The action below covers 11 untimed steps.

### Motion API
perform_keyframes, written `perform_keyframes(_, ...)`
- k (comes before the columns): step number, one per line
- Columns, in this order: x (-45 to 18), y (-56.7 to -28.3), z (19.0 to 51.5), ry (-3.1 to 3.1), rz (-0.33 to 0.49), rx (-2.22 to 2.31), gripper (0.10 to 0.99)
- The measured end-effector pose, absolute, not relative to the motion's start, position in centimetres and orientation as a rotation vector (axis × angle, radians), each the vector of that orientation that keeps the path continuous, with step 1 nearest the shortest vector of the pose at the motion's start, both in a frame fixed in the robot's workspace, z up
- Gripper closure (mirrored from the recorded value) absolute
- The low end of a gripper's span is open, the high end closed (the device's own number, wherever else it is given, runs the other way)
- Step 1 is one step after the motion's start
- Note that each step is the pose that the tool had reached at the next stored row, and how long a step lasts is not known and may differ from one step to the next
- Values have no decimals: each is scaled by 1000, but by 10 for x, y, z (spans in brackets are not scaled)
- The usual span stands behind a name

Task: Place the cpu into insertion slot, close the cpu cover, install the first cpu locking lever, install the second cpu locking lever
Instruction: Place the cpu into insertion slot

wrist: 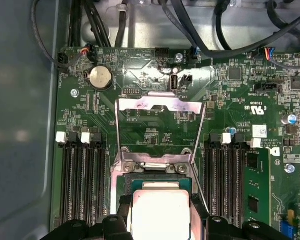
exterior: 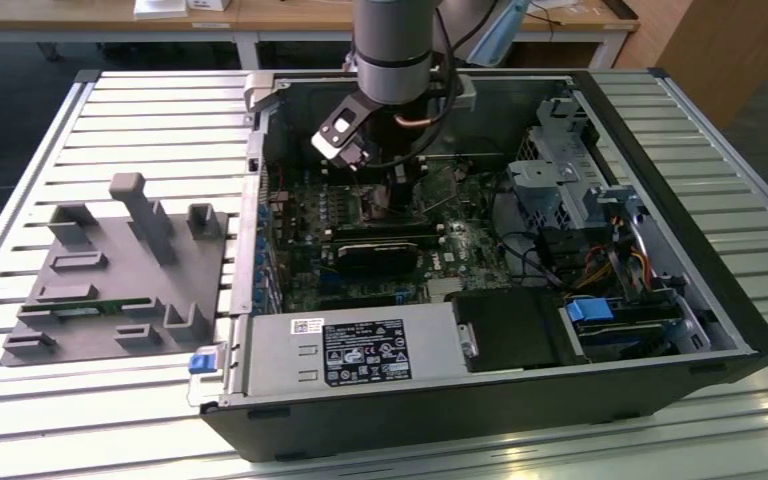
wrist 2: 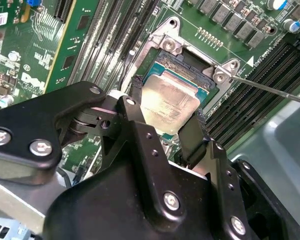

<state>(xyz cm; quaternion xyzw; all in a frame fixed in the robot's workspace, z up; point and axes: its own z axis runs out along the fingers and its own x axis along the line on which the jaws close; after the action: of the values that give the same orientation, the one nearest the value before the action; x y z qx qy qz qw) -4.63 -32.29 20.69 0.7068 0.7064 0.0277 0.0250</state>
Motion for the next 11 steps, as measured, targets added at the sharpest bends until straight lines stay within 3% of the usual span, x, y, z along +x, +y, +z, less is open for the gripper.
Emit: perform_keyframes(11,-48,-319,199,2183,86,2187,545)
